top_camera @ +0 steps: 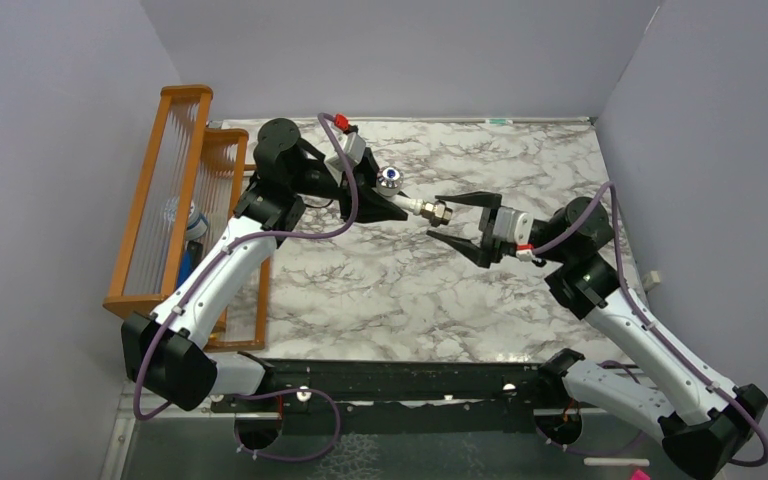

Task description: Install the water faucets

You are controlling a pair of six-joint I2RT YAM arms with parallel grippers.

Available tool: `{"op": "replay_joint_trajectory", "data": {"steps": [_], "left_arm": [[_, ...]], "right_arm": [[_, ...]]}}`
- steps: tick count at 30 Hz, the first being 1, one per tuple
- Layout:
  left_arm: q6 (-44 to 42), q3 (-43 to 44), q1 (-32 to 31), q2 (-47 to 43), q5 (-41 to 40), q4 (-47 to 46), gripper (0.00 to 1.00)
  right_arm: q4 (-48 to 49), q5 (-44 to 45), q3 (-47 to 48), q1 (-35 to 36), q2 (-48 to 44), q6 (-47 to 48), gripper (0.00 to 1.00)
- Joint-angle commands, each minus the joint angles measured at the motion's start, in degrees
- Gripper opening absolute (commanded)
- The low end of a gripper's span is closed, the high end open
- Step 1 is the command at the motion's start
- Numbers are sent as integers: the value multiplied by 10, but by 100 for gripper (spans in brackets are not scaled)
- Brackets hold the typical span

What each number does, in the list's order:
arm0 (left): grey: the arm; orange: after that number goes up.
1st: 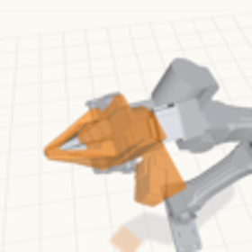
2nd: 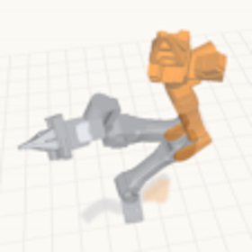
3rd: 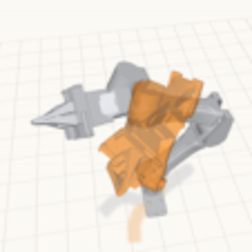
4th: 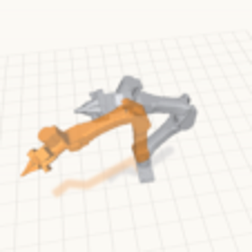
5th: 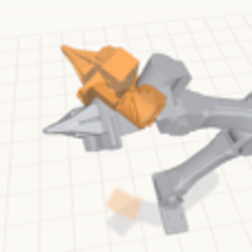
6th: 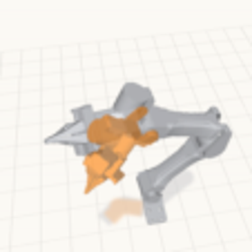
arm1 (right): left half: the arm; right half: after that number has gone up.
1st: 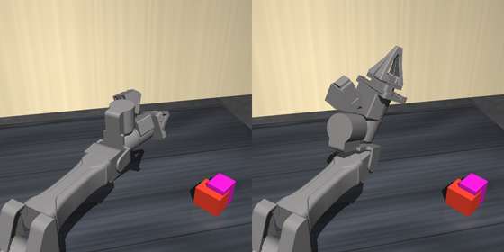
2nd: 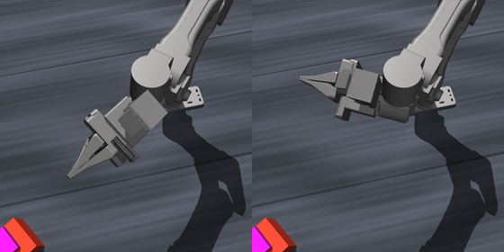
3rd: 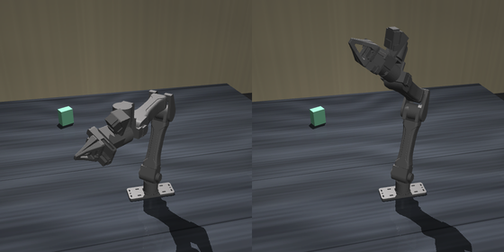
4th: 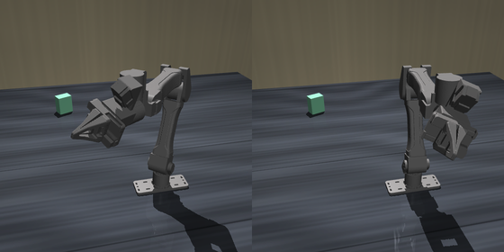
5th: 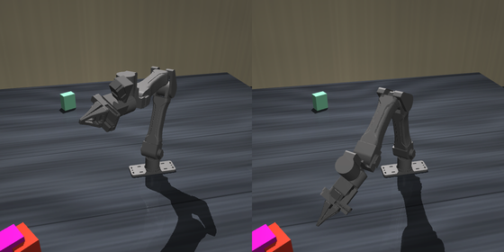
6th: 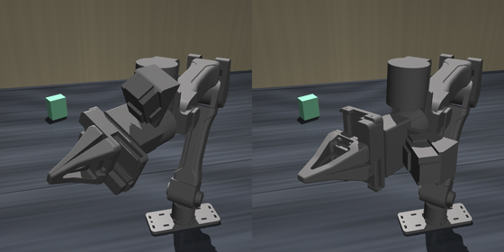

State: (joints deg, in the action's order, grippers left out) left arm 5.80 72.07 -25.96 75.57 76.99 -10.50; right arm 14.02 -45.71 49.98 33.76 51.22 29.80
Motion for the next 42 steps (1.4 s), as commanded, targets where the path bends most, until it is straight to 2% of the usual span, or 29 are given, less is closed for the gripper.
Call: {"op": "replay_joint_trajectory", "data": {"steps": [1,7,11,12,15,21,24,27,30,31,35,39,42], "left_arm": [[9,0,2,-19,17,-44,0],[15,-3,2,-19,15,-54,0],[15,-2,2,-20,14,-56,0],[15,-1,2,-19,13,-56,0],[14,-1,2,-18,14,-58,0],[9,-1,2,-16,11,-58,0],[7,0,2,-18,10,-55,0],[5,1,2,-19,9,-51,0],[1,2,2,-21,8,-45,0],[0,2,2,-22,8,-45,0],[1,2,2,-22,8,-43,0],[1,1,2,-25,6,-41,0],[-2,2,2,-27,4,-37,0]], "right_arm": [[24,7,-6,0,-9,-22,58],[55,20,-20,1,-12,-66,44],[83,51,-24,1,-8,-136,22],[89,63,-22,1,-6,-179,17],[94,112,-11,1,6,-312,13],[26,264,1,0,6,-652,15],[66,297,-39,1,-12,-750,15],[86,308,-61,0,-17,-777,19],[83,304,-58,0,-14,-763,30],[89,297,-58,0,-12,-755,36],[123,257,-41,1,-2,-697,73],[157,254,-37,1,-9,-623,85],[173,233,-27,1,-12,-550,88]]}}
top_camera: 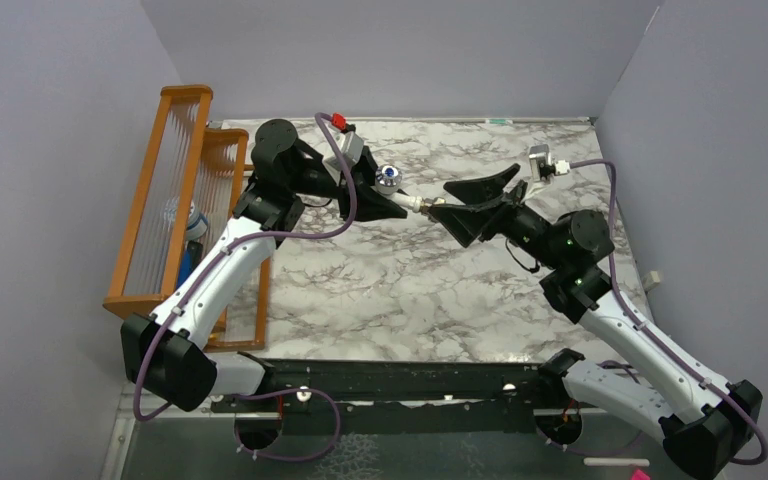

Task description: Install the water faucets

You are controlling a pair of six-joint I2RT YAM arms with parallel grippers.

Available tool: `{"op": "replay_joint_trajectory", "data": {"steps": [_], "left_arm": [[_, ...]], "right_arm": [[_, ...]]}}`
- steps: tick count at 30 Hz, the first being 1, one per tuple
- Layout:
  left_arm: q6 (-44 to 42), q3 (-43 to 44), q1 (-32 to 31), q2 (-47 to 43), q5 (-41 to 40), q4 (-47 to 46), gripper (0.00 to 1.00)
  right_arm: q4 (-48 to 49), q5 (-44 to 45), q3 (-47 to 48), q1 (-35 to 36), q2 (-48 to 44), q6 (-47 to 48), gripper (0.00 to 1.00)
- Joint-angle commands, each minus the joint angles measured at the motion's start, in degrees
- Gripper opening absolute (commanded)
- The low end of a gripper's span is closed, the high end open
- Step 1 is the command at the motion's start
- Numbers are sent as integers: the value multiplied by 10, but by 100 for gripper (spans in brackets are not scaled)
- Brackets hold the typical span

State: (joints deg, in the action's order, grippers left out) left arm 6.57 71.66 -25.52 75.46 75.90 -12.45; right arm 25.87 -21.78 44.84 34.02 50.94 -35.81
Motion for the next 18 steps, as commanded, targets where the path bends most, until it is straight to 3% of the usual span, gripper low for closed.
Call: {"op": "replay_joint_trajectory", "data": {"steps": [1,7,10,14,18], "left_arm": [[-11,6,-2,-26,15,-16,0],[-12,4,-2,-26,17,-15,0],[-12,3,-2,-28,15,-16,0],[-9,4,-2,-27,15,-15,0],[-7,6,-2,-28,15,-15,0]], "right_arm": [[64,-28,30,-3,-9,135,88],[55,-220,75,-2,-6,362,86],[-19,-289,89,-2,-6,503,83],[-89,-293,82,-2,-9,680,80],[-82,-285,59,-2,-11,757,77]]}}
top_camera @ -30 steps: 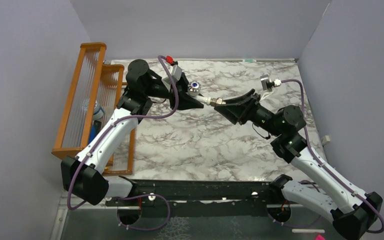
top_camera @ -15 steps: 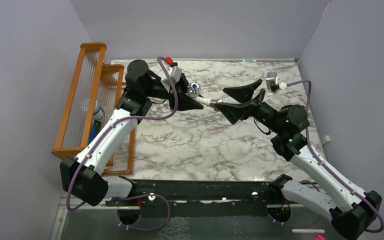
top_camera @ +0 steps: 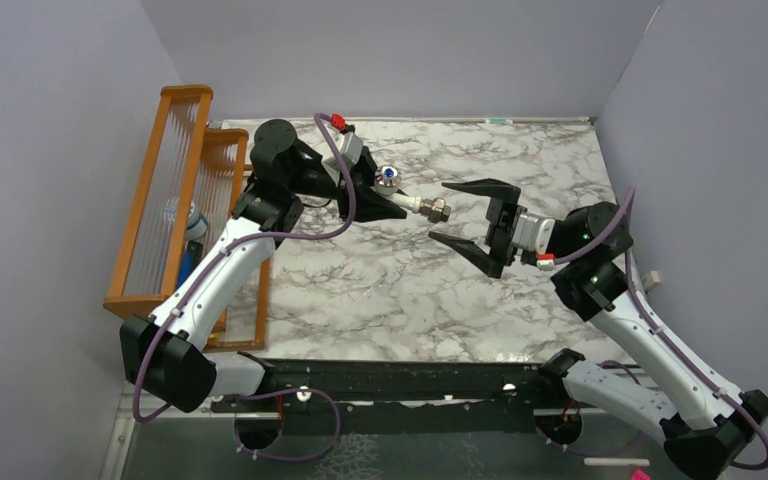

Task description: Install the water faucets

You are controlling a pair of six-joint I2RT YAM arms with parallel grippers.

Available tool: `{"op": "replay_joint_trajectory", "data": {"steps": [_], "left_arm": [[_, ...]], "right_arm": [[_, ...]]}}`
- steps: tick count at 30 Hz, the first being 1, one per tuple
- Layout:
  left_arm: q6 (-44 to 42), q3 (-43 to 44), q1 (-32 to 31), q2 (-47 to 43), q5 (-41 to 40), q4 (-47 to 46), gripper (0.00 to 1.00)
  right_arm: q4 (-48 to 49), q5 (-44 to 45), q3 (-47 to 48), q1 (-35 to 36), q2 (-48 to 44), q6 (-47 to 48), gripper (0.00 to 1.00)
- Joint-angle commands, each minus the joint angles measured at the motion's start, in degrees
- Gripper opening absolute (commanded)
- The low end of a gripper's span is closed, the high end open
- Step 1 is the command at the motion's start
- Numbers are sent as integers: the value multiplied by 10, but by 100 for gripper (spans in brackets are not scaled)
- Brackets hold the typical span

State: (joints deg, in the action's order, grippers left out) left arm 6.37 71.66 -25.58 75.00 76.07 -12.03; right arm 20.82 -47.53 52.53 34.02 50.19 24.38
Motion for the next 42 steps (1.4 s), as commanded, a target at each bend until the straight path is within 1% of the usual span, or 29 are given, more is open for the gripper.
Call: {"op": "replay_joint_trajectory", "data": {"steps": [1,8,16,18,20,22,26,30,32,36,38,40,42], "left_arm": [[-6,6,-2,-23,14,-18,0],[-6,4,-2,-22,11,-18,0],[-6,6,-2,-20,12,-20,0],[-6,6,-2,-20,13,-20,0],[-6,6,-2,-20,13,-21,0],[-6,5,-2,-20,13,-22,0],[-6,5,-2,-19,12,-27,0],[-3,6,-2,-16,14,-35,0],[-3,7,-2,-14,14,-36,0],[-3,9,-2,-10,13,-37,0],[-2,9,-2,-9,13,-39,0],[-2,10,-2,-8,13,-40,0],[-2,10,-2,-8,12,-40,0]], "right_arm": [[-28,-24,-20,-2,-2,164,76],[-16,-16,-36,-2,5,194,70],[-9,7,-43,-1,8,202,62],[-9,10,-42,1,10,199,58],[-10,16,-42,1,12,197,51],[-10,25,-43,1,11,190,46],[2,44,-48,0,10,142,35],[2,97,-36,1,14,1,19],[2,125,-29,1,18,-88,18],[-28,221,-14,0,21,-339,18],[-45,255,-16,1,18,-468,18],[-42,262,-26,1,17,-562,18],[-9,244,-40,1,20,-626,19]]}}
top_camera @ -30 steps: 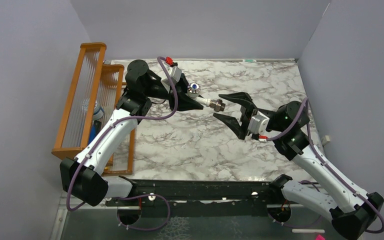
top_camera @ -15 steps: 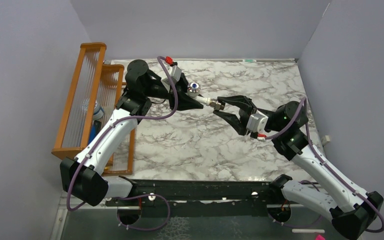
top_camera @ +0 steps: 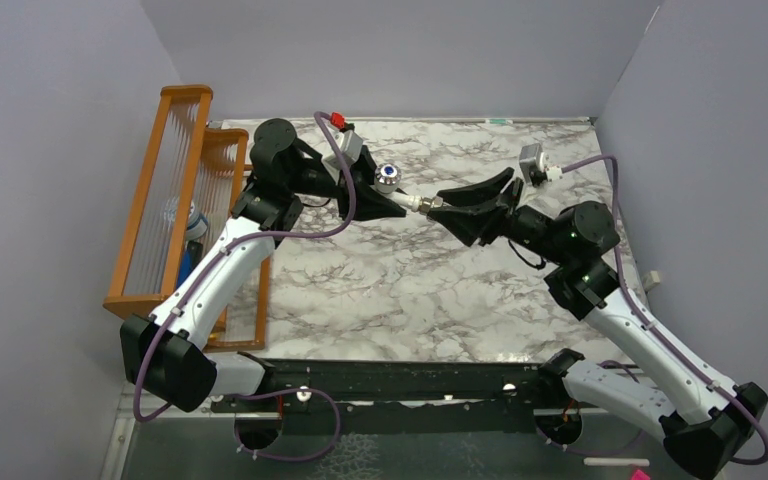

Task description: Install the water faucets

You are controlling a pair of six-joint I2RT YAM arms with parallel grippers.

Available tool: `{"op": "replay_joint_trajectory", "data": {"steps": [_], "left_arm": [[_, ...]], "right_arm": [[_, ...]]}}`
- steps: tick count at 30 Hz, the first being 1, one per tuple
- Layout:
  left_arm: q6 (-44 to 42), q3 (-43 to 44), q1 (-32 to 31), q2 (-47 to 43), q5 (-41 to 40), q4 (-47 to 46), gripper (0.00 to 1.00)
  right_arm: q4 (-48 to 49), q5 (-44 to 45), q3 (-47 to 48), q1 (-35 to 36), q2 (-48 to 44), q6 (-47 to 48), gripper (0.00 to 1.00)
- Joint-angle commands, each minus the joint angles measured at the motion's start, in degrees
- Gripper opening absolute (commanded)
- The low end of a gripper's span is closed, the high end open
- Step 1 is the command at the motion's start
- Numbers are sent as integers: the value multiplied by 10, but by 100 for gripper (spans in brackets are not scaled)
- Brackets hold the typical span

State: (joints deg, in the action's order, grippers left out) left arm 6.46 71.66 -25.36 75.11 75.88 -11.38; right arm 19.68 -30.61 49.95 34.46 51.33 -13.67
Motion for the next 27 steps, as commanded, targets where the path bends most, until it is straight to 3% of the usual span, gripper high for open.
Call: {"op": "replay_joint_trajectory", "data": {"steps": [1,5,9,13,18,27], "left_arm": [[-2,10,-4,-9,13,-45,0],[-1,12,-4,-9,13,-44,0],[-5,12,-4,-10,12,-38,0],[-5,13,-4,-8,12,-37,0],[-6,14,-4,-7,14,-34,0],[-3,13,-4,-5,13,-37,0]], "right_arm": [[22,63,-21,-4,13,-262,19],[50,45,-36,-3,19,-265,25],[45,39,-25,-4,17,-189,60],[57,46,-5,-4,6,-121,76],[112,10,3,-3,-10,-56,80],[20,-149,20,-3,-16,304,80]]}}
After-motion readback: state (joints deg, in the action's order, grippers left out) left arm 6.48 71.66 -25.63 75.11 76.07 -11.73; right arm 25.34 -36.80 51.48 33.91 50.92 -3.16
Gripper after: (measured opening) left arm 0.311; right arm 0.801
